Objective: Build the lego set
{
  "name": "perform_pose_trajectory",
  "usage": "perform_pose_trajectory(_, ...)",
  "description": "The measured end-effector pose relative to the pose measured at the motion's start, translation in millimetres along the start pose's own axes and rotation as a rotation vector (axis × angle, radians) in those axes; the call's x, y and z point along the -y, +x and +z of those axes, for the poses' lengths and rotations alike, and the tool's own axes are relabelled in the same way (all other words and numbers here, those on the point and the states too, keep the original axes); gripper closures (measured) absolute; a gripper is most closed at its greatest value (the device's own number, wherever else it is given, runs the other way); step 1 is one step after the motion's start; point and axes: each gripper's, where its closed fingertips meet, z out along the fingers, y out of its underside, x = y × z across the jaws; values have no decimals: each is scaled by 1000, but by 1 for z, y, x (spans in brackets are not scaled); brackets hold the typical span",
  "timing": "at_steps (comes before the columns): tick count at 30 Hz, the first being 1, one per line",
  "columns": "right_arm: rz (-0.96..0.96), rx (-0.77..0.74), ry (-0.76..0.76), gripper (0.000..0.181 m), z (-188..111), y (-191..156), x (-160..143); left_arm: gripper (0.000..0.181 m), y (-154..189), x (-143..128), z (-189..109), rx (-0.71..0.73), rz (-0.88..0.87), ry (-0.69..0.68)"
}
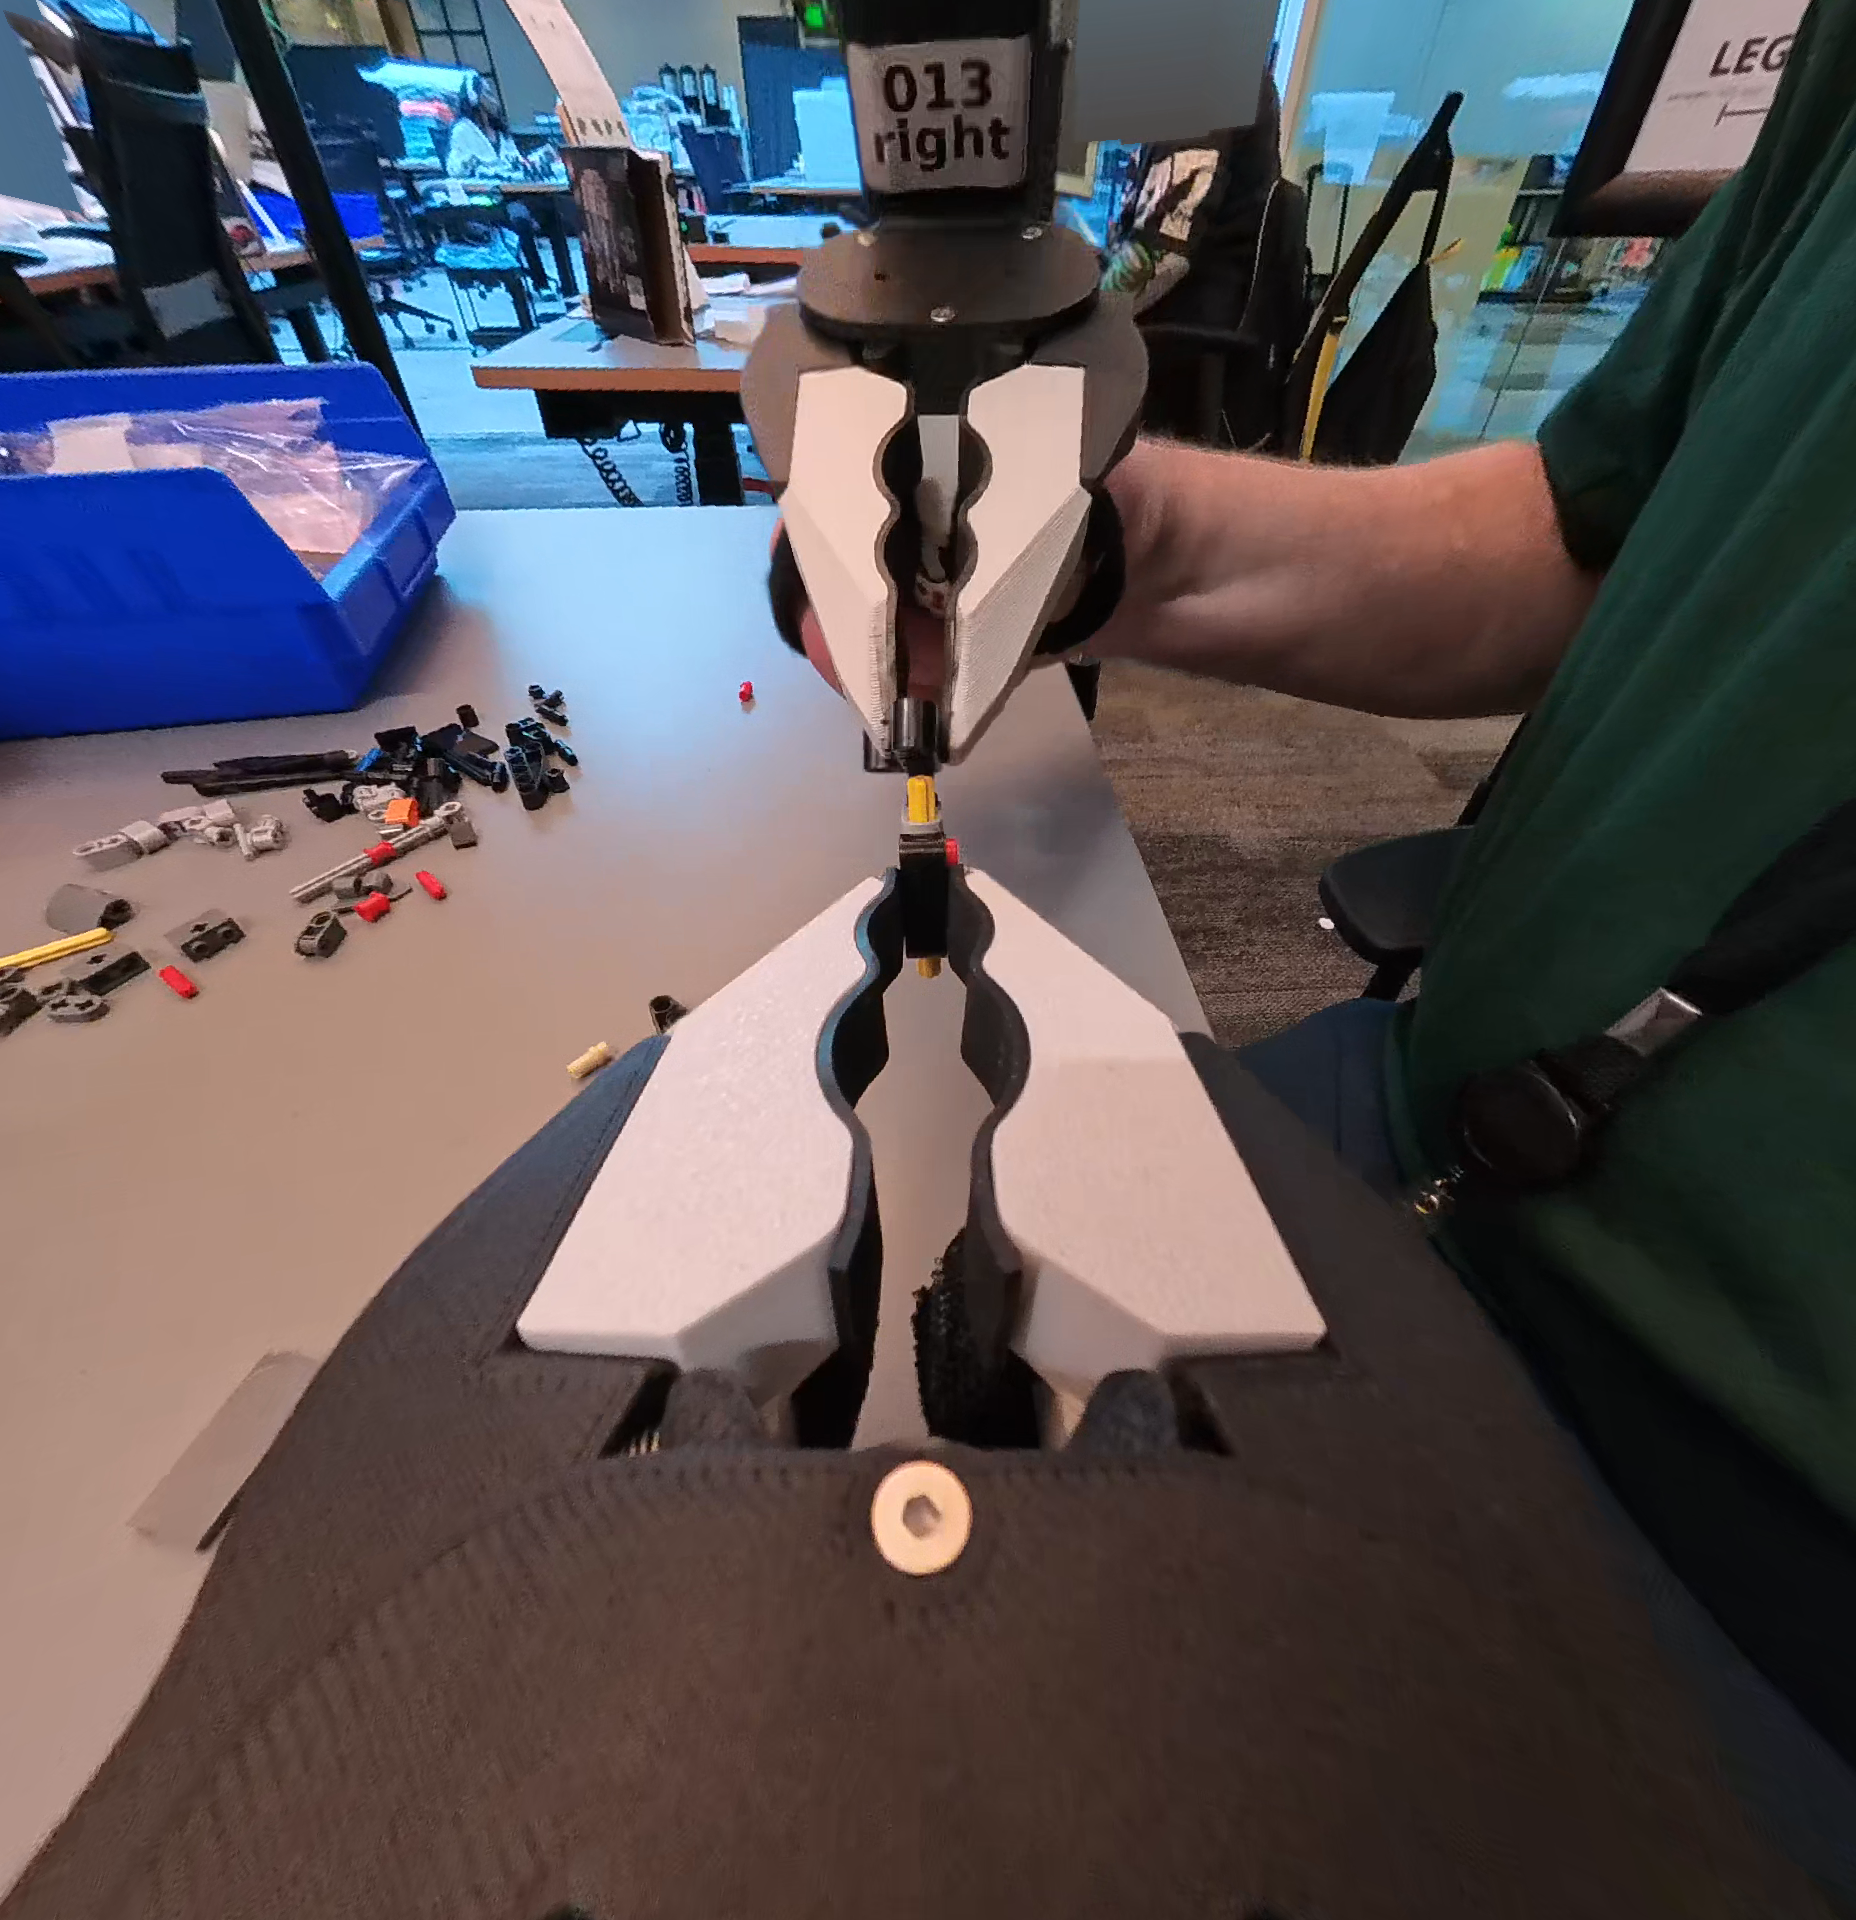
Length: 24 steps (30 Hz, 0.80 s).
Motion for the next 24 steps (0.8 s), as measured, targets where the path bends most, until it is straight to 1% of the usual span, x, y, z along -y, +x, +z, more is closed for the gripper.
perform_pose_trajectory(4,67,48,84,176,-1,-2,4,176,3,4,-1,-27,-24,25)
perform_pose_trajectory(7,75,67,79,176,-1,-2,0,176,2,1,1,-28,-28,8)
perform_pose_trajectory(12,45,91,33,176,1,-3,-2,176,2,0,0,-26,-25,9)
perform_pose_trajectory(24,-41,65,-157,176,2,-1,-10,176,0,-5,1,-5,-11,-24)
